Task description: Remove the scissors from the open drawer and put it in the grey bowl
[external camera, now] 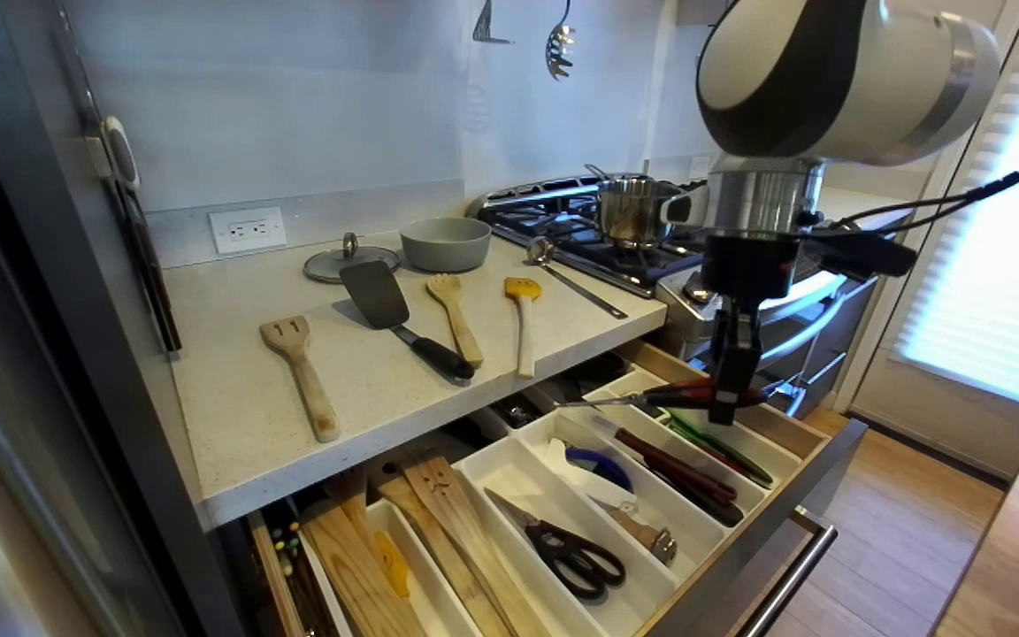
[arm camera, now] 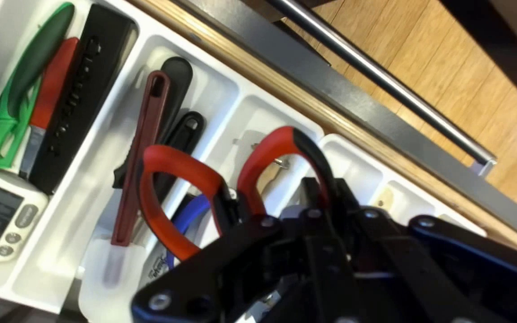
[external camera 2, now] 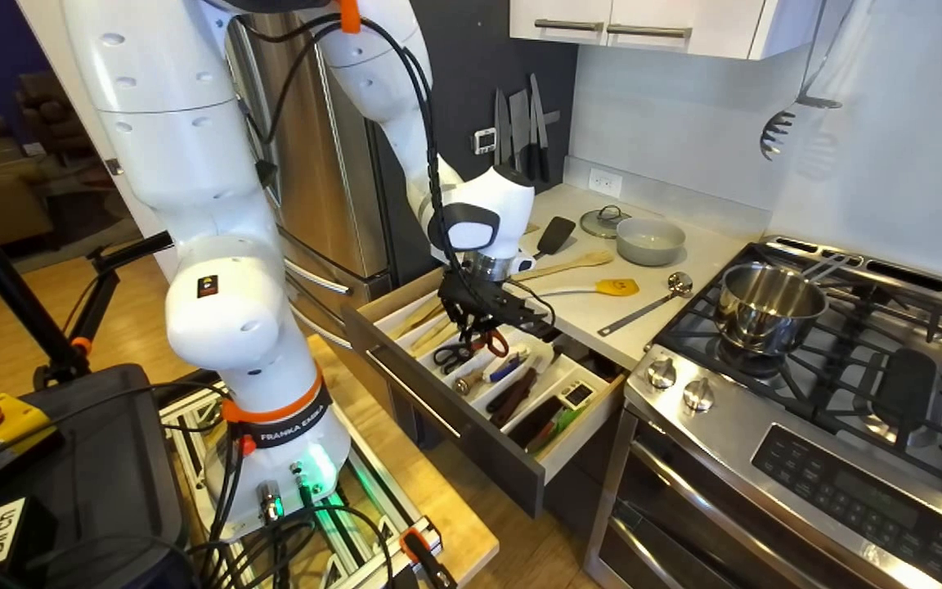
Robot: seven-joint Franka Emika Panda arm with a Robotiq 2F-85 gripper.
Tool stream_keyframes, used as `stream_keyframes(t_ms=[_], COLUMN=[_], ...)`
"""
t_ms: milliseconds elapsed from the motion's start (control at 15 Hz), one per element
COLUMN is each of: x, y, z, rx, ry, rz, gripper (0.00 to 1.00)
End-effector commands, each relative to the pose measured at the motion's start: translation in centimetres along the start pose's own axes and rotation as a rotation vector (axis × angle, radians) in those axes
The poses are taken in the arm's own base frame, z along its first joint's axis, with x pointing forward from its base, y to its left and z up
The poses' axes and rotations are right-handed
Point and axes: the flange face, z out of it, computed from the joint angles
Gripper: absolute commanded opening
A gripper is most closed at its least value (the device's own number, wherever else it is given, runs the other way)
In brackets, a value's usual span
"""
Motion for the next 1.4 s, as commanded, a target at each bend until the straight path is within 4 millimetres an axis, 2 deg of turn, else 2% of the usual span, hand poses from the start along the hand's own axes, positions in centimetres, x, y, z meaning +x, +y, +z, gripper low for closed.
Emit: stream_keyframes(t_ms=[0,133,267,333,533,667,733,800,933,1133,1267,1333], x=[-1.8,-2.7,-3.2,-3.1,-3.4,-2.9,-1.7,-1.0,2.1,6.5,8.1,6.6], y=[-0.8,0.0,1.8,3.5,7.7,10.5,11.9,12.8,14.5,16.5,18.1,15.7], z=[-5.6,-8.9,-11.2,-12.4,-14.6,-15.6,-16.0,-15.9,-14.1,-10.1,-7.8,-9.7], rx=[0.026,0.018,-0.015,-0.044,-0.114,-0.161,-0.183,-0.199,-0.235,-0.245,-0.181,-0.217], ry=[0.09,0.222,0.294,0.318,0.393,0.447,0.478,0.504,0.539,0.522,0.459,0.492], rz=[-0.123,-0.078,0.041,0.094,0.237,0.335,0.383,0.436,0.53,0.597,0.616,0.577], gripper=[0.03,0.03,0.03,0.03,0.03,0.03,0.03,0.03,0.03,0.03,0.03,0.1])
